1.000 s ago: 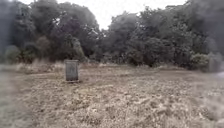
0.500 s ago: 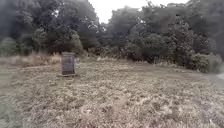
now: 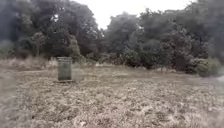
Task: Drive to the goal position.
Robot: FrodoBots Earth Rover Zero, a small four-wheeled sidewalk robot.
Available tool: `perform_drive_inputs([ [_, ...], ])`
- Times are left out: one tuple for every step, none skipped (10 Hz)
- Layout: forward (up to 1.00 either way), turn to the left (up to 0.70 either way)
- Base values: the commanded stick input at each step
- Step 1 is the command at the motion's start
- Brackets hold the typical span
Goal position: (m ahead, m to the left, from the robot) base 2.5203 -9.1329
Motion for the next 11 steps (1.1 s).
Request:
perform_drive_inputs([
  [0.45,0.0],
  [0.45,0.0],
  [0.45,0.0],
  [0.45,0.0],
  [0.45,0.0],
  [0.45,0.0],
  [0.45,0.0],
  [0.45,0.0],
  [0.45,0.0],
  [0.45,0.0],
  [0.45,0.0],
])
